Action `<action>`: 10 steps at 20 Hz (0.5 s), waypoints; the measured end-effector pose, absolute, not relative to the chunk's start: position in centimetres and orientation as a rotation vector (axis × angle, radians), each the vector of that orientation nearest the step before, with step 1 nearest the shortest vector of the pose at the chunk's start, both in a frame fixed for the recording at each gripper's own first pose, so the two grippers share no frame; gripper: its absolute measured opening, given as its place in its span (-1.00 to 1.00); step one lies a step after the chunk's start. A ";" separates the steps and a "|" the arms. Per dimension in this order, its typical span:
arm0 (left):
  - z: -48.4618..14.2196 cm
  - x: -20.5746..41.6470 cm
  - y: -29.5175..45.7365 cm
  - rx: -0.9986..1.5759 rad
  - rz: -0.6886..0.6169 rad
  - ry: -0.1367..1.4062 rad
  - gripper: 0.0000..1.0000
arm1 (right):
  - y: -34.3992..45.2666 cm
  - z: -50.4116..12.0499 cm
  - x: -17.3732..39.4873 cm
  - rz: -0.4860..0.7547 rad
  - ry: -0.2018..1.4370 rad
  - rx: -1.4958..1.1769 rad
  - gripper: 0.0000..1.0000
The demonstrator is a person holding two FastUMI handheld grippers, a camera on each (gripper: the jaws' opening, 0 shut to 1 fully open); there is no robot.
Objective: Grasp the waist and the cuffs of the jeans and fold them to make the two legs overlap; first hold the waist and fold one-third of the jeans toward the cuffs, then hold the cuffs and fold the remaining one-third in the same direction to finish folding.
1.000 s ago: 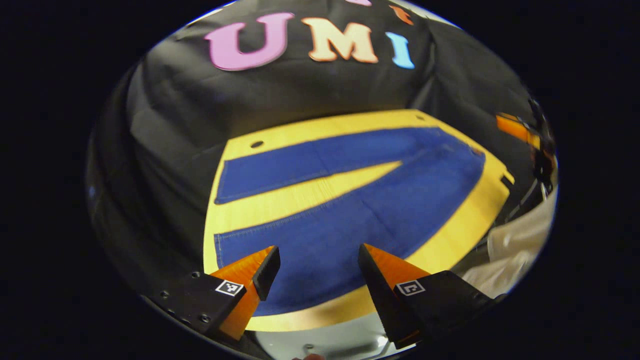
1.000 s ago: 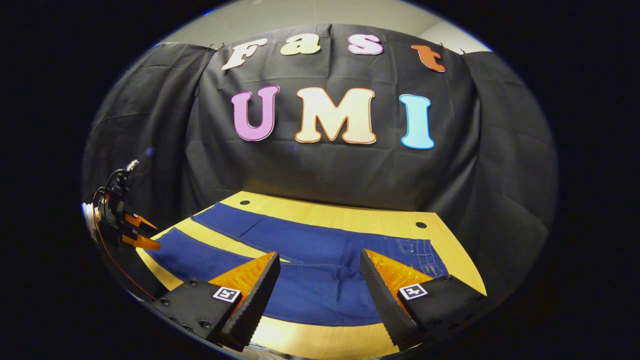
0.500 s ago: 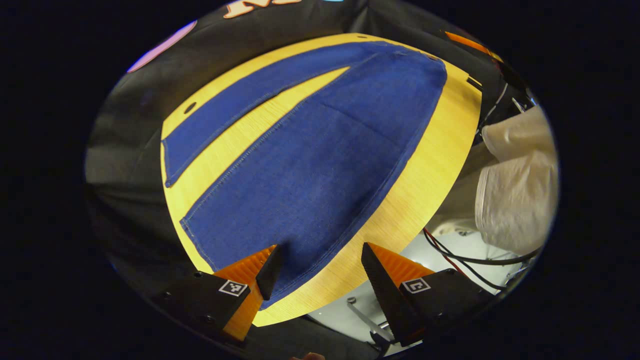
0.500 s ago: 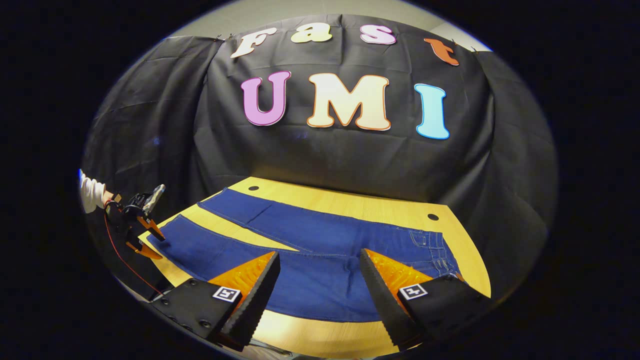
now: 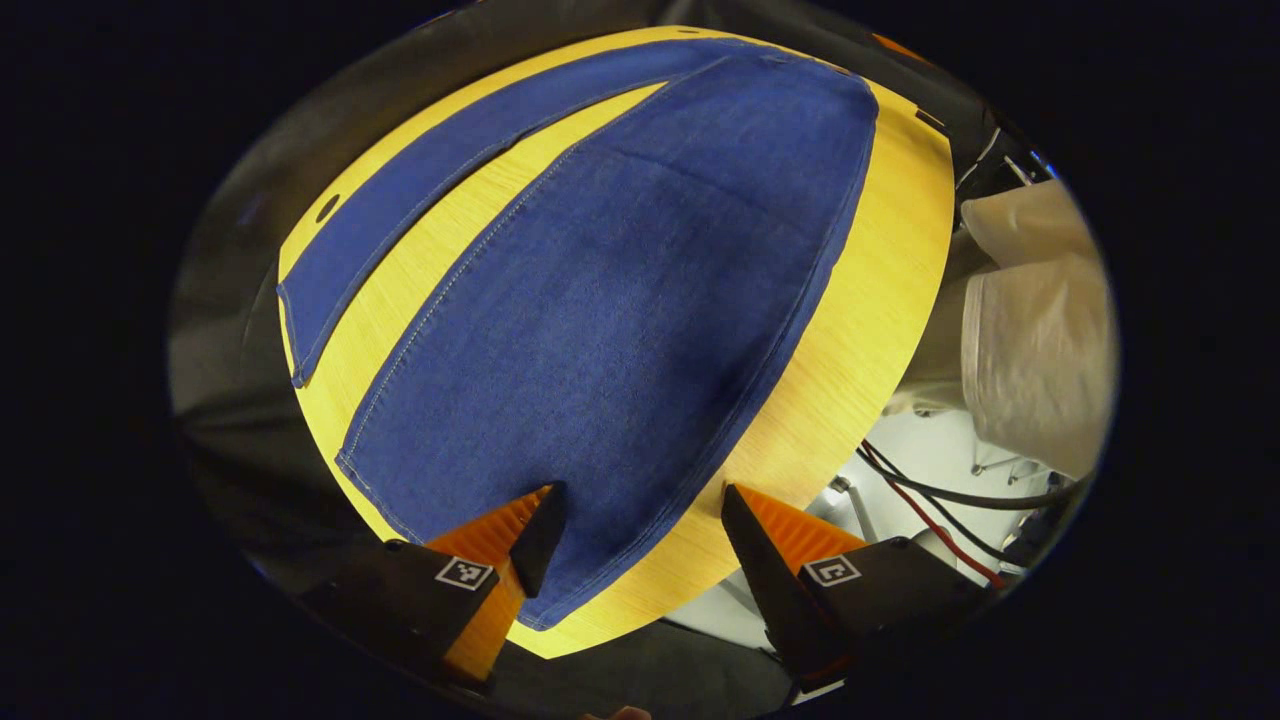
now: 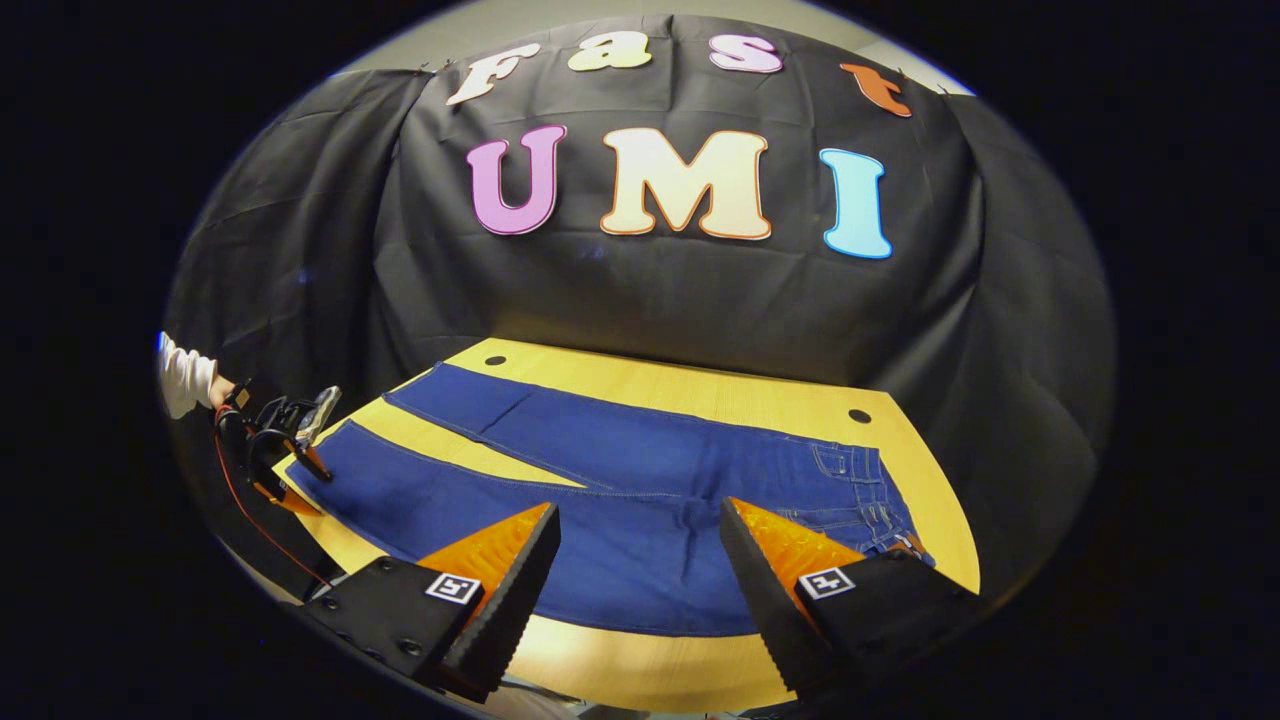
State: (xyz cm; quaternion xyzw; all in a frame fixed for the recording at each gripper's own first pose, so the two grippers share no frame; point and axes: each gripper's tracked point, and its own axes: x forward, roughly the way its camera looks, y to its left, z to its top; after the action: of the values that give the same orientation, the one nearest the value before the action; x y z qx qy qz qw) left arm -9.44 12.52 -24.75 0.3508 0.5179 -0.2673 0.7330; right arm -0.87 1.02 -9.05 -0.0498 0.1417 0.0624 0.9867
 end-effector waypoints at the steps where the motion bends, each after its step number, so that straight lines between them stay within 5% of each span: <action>1: -24.9 -9.5 12.5 0.769 -0.594 1.158 0.91 | 1.0 -9.2 -0.7 0.124 0.288 -0.101 0.98; 10: -25.1 -9.3 12.1 0.795 -0.642 1.180 0.91 | 1.3 -10.0 0.3 0.131 0.316 -0.072 0.98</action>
State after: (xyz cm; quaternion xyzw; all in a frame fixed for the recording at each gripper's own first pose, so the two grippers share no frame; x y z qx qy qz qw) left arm -9.35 12.14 -25.07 0.3583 0.5318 -0.2893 0.7107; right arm 0.32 1.26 -10.02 -0.0357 0.1572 0.0653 0.9848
